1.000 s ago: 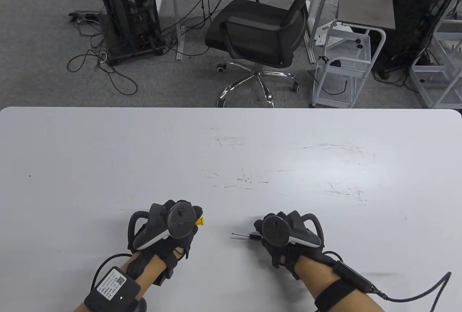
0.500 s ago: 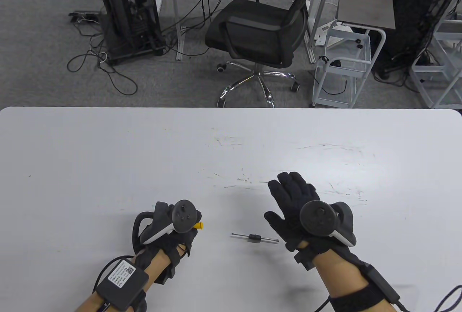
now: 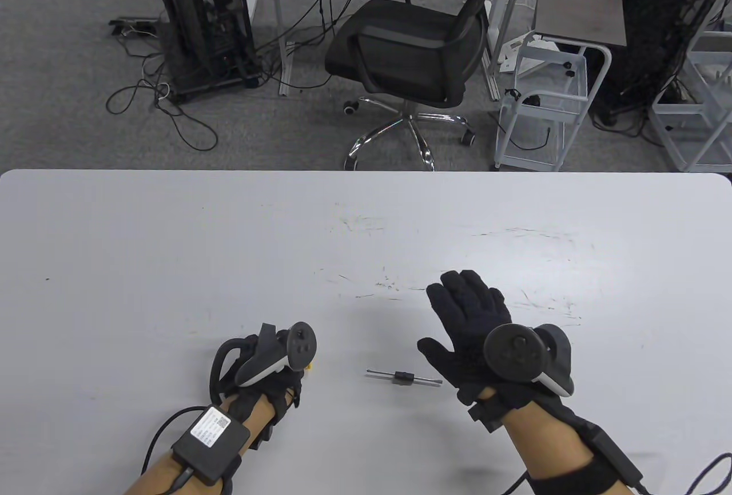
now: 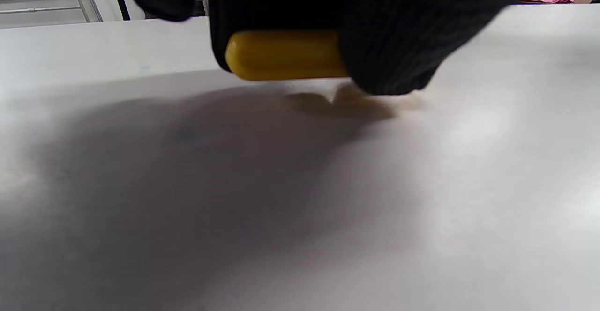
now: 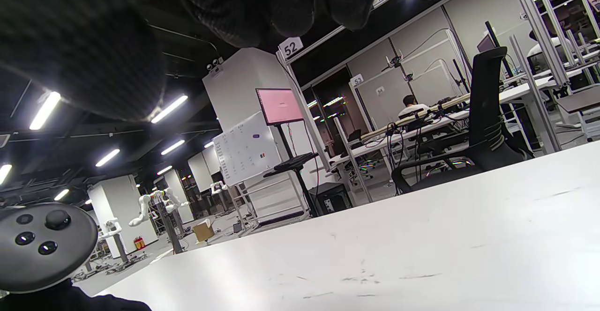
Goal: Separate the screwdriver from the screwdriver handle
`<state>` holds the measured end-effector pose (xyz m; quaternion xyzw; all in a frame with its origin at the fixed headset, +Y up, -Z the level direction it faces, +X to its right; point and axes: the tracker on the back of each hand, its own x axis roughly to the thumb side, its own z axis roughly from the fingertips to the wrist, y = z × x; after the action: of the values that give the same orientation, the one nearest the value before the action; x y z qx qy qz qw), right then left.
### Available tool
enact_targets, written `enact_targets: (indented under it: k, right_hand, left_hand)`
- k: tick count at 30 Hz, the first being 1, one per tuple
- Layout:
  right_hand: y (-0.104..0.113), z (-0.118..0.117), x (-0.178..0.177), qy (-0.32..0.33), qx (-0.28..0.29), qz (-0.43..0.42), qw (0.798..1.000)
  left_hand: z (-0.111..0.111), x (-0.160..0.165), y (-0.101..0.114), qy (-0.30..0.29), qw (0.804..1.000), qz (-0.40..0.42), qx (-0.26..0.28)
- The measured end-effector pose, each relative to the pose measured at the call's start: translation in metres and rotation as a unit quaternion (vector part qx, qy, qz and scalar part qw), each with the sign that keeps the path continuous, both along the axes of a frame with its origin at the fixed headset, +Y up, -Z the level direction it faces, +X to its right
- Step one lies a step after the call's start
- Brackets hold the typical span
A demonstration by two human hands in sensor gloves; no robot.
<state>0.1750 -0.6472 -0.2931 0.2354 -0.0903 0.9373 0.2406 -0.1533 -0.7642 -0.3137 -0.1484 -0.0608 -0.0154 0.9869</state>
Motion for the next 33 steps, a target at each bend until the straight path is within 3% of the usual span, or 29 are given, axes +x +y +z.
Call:
enact_targets:
  k: [17, 25, 33]
  right_hand:
    - [0.001, 0.001, -0.002, 0.003, 0.002, 0.001, 1.000]
    - [0.000, 0.001, -0.002, 0.003, -0.003, 0.006, 1.000]
    - [-0.002, -0.001, -0.003, 0.001, -0.010, 0.013, 1.000]
  left_hand:
    - [0.001, 0.001, 0.003, 0.006, 1.000, -0.006, -0.006]
    - [0.009, -0.010, 0.038, 0.016, 0.998, 0.055, 0.007]
    - [0.020, -0.027, 0.075, 0.024, 0.986, 0.146, 0.076]
